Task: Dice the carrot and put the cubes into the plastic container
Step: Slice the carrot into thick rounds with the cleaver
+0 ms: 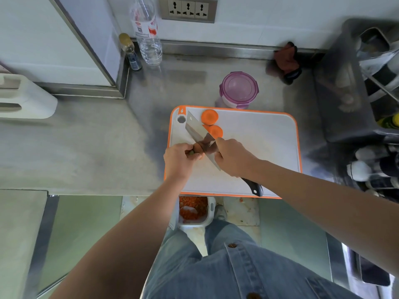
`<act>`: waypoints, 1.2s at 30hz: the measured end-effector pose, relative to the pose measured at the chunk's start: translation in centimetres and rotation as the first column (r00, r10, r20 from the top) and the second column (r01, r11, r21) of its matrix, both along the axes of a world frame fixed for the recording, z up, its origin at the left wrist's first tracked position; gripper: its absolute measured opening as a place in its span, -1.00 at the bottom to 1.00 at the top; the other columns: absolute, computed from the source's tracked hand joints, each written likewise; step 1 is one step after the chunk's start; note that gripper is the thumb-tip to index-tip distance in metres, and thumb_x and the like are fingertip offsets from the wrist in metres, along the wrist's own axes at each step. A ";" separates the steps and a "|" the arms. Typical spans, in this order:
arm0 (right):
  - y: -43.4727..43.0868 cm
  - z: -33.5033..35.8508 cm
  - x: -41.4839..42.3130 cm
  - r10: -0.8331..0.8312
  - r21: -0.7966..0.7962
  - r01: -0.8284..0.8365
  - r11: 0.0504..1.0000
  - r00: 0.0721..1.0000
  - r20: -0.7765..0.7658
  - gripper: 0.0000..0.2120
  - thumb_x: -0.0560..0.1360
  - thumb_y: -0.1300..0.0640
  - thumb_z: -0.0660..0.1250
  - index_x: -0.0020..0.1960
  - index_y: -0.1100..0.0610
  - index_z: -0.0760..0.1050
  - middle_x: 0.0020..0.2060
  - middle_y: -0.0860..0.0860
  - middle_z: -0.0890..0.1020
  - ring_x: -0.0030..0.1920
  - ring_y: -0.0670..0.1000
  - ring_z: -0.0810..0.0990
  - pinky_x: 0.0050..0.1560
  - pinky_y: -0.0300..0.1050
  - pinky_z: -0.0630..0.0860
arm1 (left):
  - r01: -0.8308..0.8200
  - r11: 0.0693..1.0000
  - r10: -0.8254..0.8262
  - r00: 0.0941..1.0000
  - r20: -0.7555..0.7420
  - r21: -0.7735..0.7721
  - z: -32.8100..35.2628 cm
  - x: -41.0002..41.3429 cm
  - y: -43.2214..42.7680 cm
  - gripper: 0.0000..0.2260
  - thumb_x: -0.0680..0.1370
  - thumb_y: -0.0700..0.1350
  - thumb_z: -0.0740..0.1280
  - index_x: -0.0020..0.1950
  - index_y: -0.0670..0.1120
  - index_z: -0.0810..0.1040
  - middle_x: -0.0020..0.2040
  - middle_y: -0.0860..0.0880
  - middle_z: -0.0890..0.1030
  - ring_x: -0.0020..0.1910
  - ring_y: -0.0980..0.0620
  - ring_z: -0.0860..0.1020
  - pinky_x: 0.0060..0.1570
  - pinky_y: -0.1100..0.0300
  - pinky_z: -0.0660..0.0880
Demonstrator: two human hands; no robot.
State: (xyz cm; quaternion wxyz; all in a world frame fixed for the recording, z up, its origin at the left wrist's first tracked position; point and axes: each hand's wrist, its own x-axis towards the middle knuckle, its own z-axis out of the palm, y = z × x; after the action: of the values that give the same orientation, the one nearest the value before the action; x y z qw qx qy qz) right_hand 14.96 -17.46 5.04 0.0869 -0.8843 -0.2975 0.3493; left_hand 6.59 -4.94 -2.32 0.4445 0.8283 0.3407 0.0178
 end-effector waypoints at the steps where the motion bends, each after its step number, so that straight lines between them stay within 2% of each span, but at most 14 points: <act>1: 0.2 -0.2 0.0 -0.003 0.008 0.003 1.000 1.000 0.005 -0.86 0.61 0.15 0.10 0.10 0.21 0.32 -0.31 0.06 0.39 -0.39 -0.01 0.40 -0.33 -0.01 0.51 | -0.004 1.000 0.004 1.000 0.003 -0.004 -0.1 0.0 0.0 -0.86 0.38 -0.11 0.54 -0.10 -0.10 0.71 -0.23 -0.03 0.69 -0.19 -0.03 0.61 -0.12 0.07 0.53; 5: 1.2 -1.3 -0.1 -0.019 0.042 0.017 0.999 0.999 0.040 -0.94 0.60 0.16 0.11 -0.01 0.15 0.27 -0.31 0.04 0.39 -0.30 0.04 0.44 -0.30 -0.02 0.43 | -0.024 0.999 0.024 1.000 -0.008 -0.033 -0.2 0.0 0.2 -0.93 0.38 -0.12 0.52 -0.17 -0.07 0.71 -0.29 -0.03 0.68 -0.23 -0.04 0.61 -0.19 0.08 0.50; 9: 2.3 -2.0 -0.3 -0.037 0.059 0.034 0.998 0.998 0.048 -0.94 0.59 0.16 0.13 -0.03 0.15 0.29 -0.21 0.11 0.46 -0.16 0.15 0.52 -0.16 0.09 0.53 | -0.047 0.997 0.046 0.999 -0.021 -0.054 -0.4 -0.1 0.5 -0.91 0.38 -0.10 0.51 -0.14 -0.06 0.72 -0.27 -0.03 0.69 -0.21 -0.03 0.63 -0.17 0.08 0.51; 12: 1.7 -2.0 -0.5 -0.039 0.073 0.035 0.997 0.998 0.044 -0.94 0.61 0.17 0.11 -0.01 0.16 0.26 -0.26 0.06 0.41 -0.22 0.09 0.45 -0.30 -0.04 0.37 | -0.026 0.998 0.025 0.999 -0.022 -0.052 -0.4 -0.1 0.6 -0.89 0.38 -0.07 0.51 -0.13 -0.06 0.72 -0.27 -0.03 0.70 -0.21 -0.04 0.62 -0.18 0.07 0.51; 15: 0.5 -1.8 -0.9 -0.015 0.068 0.012 0.998 0.999 0.050 -0.93 0.62 0.17 0.10 0.08 0.16 0.27 -0.33 0.02 0.37 -0.31 0.02 0.43 -0.39 -0.17 0.26 | -0.022 0.997 0.021 1.000 -0.015 -0.067 -0.5 -0.1 0.5 -0.86 0.36 -0.06 0.53 -0.14 -0.08 0.72 -0.27 -0.04 0.69 -0.21 -0.07 0.62 -0.16 -0.02 0.53; 19: 0.6 -2.4 -1.2 -0.026 0.062 0.022 0.998 0.998 0.062 -0.84 0.62 0.16 0.10 0.16 0.19 0.30 -0.31 0.02 0.38 -0.31 0.00 0.42 -0.42 -0.16 0.26 | -0.039 0.996 0.038 0.999 -0.013 -0.084 -0.5 -0.1 0.7 -0.87 0.37 -0.08 0.52 -0.14 -0.09 0.71 -0.27 -0.07 0.68 -0.20 -0.09 0.61 -0.14 -0.04 0.53; 23: 1.3 -3.2 -1.4 -0.049 0.082 0.044 0.996 0.997 0.059 -0.85 0.62 0.17 0.10 0.16 0.21 0.29 -0.33 0.02 0.37 -0.34 0.00 0.41 -0.44 -0.17 0.22 | -0.046 0.995 0.044 0.999 -0.022 -0.092 -0.8 -0.2 1.0 -0.91 0.38 -0.08 0.49 -0.19 -0.08 0.71 -0.32 -0.07 0.66 -0.23 -0.10 0.61 -0.18 -0.03 0.52; 26: 1.6 -3.7 -1.6 -0.048 0.096 0.040 0.995 0.995 0.087 -0.84 0.61 0.17 0.11 0.17 0.19 0.29 -0.31 0.04 0.38 -0.29 0.06 0.45 -0.41 -0.12 0.28 | -0.059 0.993 0.056 0.998 -0.036 -0.099 -0.8 -0.2 1.1 -0.93 0.39 -0.10 0.48 -0.20 -0.08 0.70 -0.32 -0.08 0.66 -0.23 -0.10 0.61 -0.21 0.02 0.50; 29: 1.9 -4.0 -1.7 -0.040 0.084 0.032 0.996 0.994 0.103 -0.84 0.61 0.18 0.11 0.18 0.19 0.28 -0.31 0.06 0.40 -0.26 0.10 0.48 -0.36 -0.04 0.37 | -0.060 0.993 0.056 0.998 -0.042 -0.097 -0.7 -0.1 1.3 -0.94 0.42 -0.12 0.48 -0.22 -0.10 0.69 -0.39 -0.03 0.62 -0.30 -0.05 0.55 -0.34 0.17 0.39; 31: 2.0 -4.2 -1.8 -0.031 0.078 0.023 0.997 0.994 0.108 -0.83 0.61 0.18 0.12 0.19 0.19 0.29 -0.29 0.07 0.42 -0.24 0.12 0.51 -0.33 0.00 0.44 | -0.056 0.994 0.051 0.997 -0.051 -0.098 -0.5 0.0 1.5 -0.93 0.44 -0.12 0.48 -0.18 -0.11 0.70 -0.36 -0.04 0.63 -0.29 -0.07 0.56 -0.32 0.20 0.38; 33: 2.1 -4.3 -1.9 -0.022 0.077 0.013 0.997 0.993 0.117 -0.80 0.61 0.19 0.12 0.22 0.19 0.28 -0.27 0.09 0.43 -0.22 0.14 0.52 -0.31 0.01 0.44 | -0.048 0.993 0.042 0.997 -0.059 -0.106 -0.6 0.0 1.7 -0.92 0.44 -0.11 0.48 -0.16 -0.12 0.70 -0.30 -0.09 0.66 -0.23 -0.10 0.60 -0.26 0.14 0.44; 36: 2.0 -4.3 -2.0 0.001 0.068 -0.011 0.998 0.990 0.142 -0.77 0.61 0.21 0.11 0.25 0.20 0.26 -0.26 0.10 0.41 -0.24 0.13 0.45 -0.30 -0.01 0.34 | -0.059 0.988 0.051 0.997 -0.063 -0.144 -0.8 0.0 1.9 -0.91 0.43 -0.11 0.49 -0.18 -0.13 0.70 -0.30 -0.17 0.66 -0.21 -0.20 0.62 -0.16 -0.01 0.54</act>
State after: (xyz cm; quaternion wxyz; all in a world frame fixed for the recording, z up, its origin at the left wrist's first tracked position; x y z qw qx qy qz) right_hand 12.93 -15.42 0.70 0.0946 -0.9025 -0.3173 0.2755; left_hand 6.61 -3.04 -3.08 0.4927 0.7841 0.3769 -0.0196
